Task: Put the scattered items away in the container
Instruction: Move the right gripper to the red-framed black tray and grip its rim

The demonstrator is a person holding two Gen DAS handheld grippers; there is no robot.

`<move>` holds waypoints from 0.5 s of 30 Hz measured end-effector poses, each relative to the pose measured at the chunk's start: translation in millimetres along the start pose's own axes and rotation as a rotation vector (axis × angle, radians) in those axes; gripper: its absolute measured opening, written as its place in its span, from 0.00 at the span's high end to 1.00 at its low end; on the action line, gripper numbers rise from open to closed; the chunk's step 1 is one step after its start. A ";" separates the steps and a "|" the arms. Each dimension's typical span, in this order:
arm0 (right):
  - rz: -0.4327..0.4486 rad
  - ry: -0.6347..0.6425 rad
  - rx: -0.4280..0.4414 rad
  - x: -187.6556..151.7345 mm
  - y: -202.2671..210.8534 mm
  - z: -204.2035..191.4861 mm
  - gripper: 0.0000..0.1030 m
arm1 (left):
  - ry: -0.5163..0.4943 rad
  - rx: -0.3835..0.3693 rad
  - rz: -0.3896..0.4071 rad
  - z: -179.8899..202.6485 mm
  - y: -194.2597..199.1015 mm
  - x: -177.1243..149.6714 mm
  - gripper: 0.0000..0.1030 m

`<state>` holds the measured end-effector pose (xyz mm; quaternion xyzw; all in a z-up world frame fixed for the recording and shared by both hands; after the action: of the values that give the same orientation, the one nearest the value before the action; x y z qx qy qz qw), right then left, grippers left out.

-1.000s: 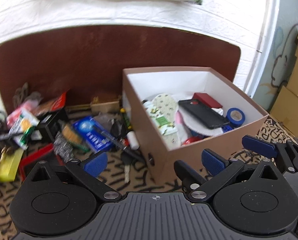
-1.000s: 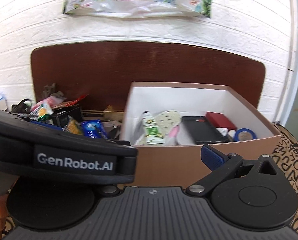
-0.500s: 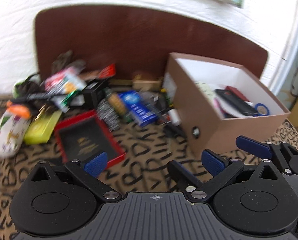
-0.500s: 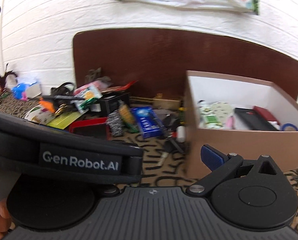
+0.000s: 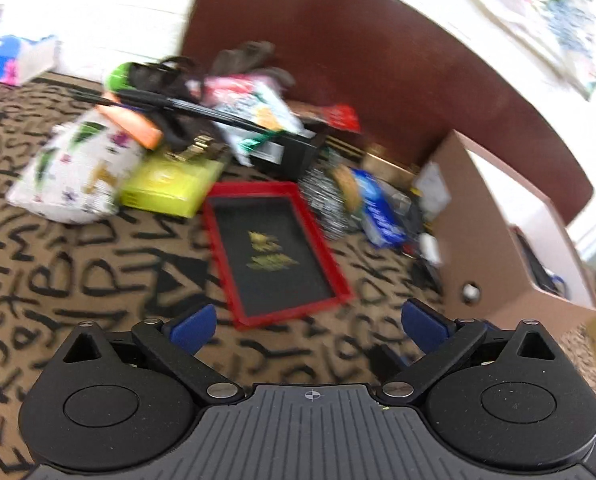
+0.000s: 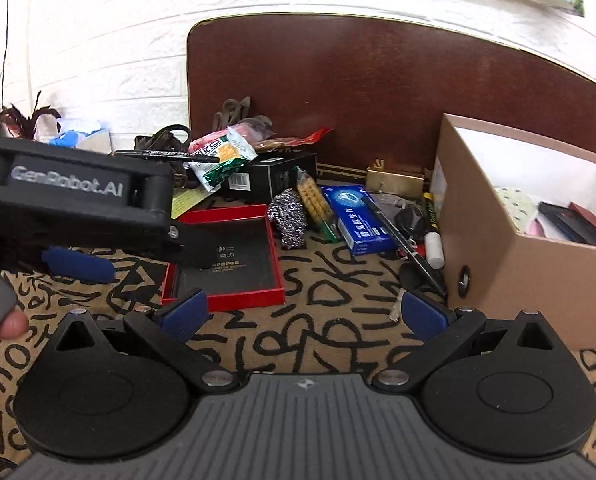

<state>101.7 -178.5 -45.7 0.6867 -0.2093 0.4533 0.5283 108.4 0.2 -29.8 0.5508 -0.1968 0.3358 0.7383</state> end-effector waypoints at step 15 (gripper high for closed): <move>-0.051 -0.057 0.015 11.6 -67.4 0.3 0.43 | -0.044 0.118 -0.076 -32.5 -55.8 11.5 0.32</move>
<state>159.3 -152.7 -72.0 0.7084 -0.2036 0.4214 0.5283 153.5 24.8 -70.5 0.6077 -0.1715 0.3063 0.7123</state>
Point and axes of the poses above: each gripper's, at about its wrist camera, not at the fingertips, and y roughly against the way its jaws point, z to its right, x to its top, the point moved 1 cm from there along -y, roughly the way its jaws point, and after that the axes turned 4 degrees about -y, right-handed, at the moved point
